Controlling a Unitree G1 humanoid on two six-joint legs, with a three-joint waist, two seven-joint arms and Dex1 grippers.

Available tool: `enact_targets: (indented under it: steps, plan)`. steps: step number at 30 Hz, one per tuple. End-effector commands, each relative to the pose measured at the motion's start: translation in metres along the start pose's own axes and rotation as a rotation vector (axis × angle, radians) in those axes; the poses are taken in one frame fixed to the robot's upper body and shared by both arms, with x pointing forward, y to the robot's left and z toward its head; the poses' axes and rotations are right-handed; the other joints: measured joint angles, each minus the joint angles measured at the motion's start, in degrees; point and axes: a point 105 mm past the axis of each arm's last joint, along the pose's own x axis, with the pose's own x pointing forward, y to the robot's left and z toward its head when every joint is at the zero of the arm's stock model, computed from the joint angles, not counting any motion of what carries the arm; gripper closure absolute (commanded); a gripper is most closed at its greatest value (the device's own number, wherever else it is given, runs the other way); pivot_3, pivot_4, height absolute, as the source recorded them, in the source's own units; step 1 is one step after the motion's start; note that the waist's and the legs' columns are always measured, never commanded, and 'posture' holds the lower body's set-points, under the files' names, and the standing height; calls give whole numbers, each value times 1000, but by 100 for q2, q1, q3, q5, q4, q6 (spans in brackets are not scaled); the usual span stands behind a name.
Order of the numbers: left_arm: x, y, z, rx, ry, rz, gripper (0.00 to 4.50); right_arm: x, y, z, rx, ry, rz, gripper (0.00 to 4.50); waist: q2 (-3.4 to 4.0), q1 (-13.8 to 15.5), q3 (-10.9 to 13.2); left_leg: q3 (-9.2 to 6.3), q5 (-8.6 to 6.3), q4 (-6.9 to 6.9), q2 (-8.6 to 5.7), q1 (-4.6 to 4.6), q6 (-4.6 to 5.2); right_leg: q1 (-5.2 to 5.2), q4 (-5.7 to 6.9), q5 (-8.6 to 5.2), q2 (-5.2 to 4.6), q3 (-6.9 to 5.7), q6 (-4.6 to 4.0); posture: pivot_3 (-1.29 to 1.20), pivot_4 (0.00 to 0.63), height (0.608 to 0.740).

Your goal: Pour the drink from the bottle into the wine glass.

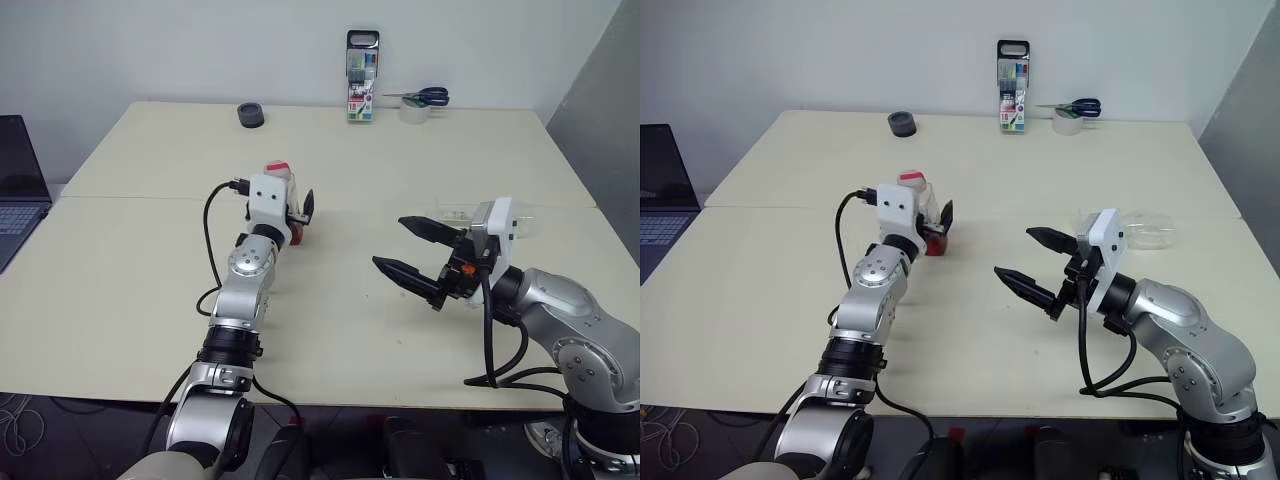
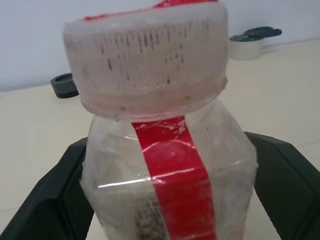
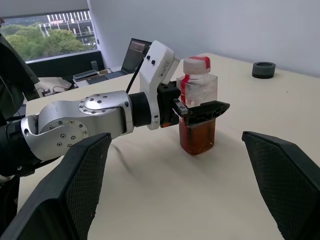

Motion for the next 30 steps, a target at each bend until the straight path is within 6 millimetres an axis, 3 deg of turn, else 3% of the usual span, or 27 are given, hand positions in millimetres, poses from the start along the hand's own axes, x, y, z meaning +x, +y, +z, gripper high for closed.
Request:
enact_targets:
  steps: [1,9,13,17,20,26,30]
  plan:
    - [1,0,23,28,-72,2,40,0,4,3,-23,-13,22,0,0,0,0,0,0,0,0,0,0,0,0,0,0,0,0,0,150,740]
    - [0,-2,30,45,-93,-3,40,0,3,0,-27,-10,19,0,0,1,0,-1,1,2,0,-3,-2,-1,0,1,0,-1,1,0,150,740]
    - [-1,-2,26,51,-78,-1,923,-1,3,-2,-32,-1,21,0,0,1,0,-1,5,2,0,-3,-8,-1,0,1,0,-1,1,0,150,740]
    - [-4,2,19,53,-45,18,2212,-1,1,-2,-34,0,17,0,0,-3,0,-1,5,3,-1,-4,-9,-1,0,1,-1,0,1,0,150,740]
    - [-5,5,14,45,-25,28,2705,0,1,-1,-36,-3,16,0,0,-19,0,1,4,3,1,-2,-8,-2,2,1,0,1,1,0,150,740]
    - [-12,7,10,20,-27,6,2715,1,3,-1,-38,-12,17,0,1,-20,0,3,5,2,1,-1,-9,-2,2,1,0,3,1,0,150,740]
    - [-18,-4,17,-21,-84,-105,2715,0,3,4,-61,-17,10,0,1,-18,-1,3,6,2,1,-1,-11,-2,2,1,0,3,1,0,150,740]
